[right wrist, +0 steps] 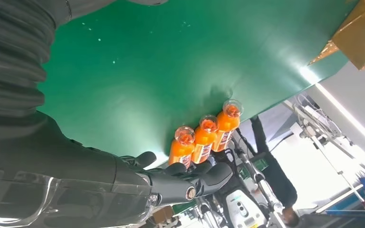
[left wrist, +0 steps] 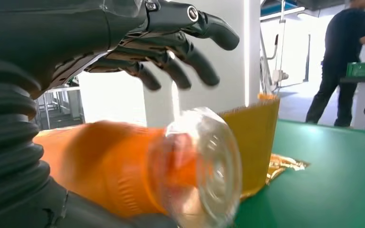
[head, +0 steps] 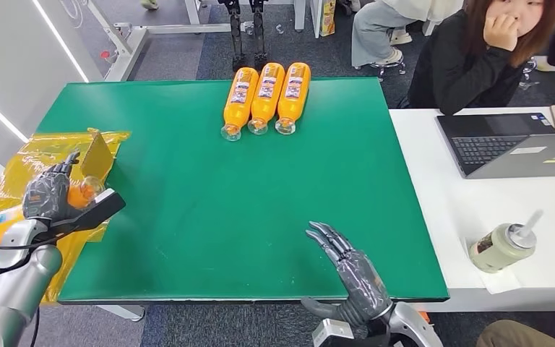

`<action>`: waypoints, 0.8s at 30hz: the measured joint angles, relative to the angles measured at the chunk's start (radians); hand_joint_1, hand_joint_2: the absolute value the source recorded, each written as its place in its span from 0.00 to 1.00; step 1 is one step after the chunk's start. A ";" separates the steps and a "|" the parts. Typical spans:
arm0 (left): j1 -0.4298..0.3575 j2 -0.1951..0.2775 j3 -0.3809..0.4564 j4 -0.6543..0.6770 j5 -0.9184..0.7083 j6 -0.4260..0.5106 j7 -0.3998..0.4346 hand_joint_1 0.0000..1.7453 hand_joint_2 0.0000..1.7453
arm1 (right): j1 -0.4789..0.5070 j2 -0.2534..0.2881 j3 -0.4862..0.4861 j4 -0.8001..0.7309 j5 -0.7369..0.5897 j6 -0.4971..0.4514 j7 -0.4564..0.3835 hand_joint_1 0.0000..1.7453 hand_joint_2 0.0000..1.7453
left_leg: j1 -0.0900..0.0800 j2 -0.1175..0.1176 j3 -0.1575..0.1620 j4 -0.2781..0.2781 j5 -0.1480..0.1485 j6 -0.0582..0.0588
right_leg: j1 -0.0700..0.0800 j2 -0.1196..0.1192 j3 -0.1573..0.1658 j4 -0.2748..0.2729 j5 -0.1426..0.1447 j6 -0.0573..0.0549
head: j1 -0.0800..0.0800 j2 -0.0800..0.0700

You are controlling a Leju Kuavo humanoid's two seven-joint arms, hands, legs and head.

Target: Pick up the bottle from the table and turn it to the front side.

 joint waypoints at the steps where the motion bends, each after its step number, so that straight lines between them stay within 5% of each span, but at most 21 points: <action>1: 0.002 -0.002 -0.001 0.006 0.002 0.001 -0.003 0.00 1.00 | -0.001 -0.001 0.000 0.001 -0.002 0.003 -0.002 0.00 1.00 | 0.000 0.000 0.000 0.000 0.000 0.000 | 0.000 0.000 0.000 0.000 0.000 0.000 | 0.000 0.000; 10: 0.023 -0.003 -0.001 0.024 0.016 0.001 -0.030 0.00 1.00 | -0.020 -0.013 0.000 0.016 -0.026 0.012 -0.022 0.00 1.00 | 0.000 0.000 0.000 0.000 0.000 0.000 | 0.000 0.000 0.000 0.000 0.000 0.000 | 0.000 0.000; 14: 0.031 0.004 0.004 0.006 0.049 -0.023 -0.107 0.00 1.00 | -0.023 -0.020 0.000 0.022 -0.036 0.008 -0.029 0.00 1.00 | 0.000 0.000 0.000 0.000 0.000 0.000 | 0.000 0.000 0.000 0.000 0.000 0.000 | 0.000 0.000; 24: 0.060 0.035 0.043 -0.363 0.300 -0.255 -0.252 0.00 1.00 | -0.047 -0.010 0.000 0.038 -0.031 -0.002 -0.011 0.00 1.00 | 0.000 -0.001 0.000 0.000 0.000 0.000 | 0.000 -0.002 0.000 0.000 0.000 0.000 | 0.000 0.000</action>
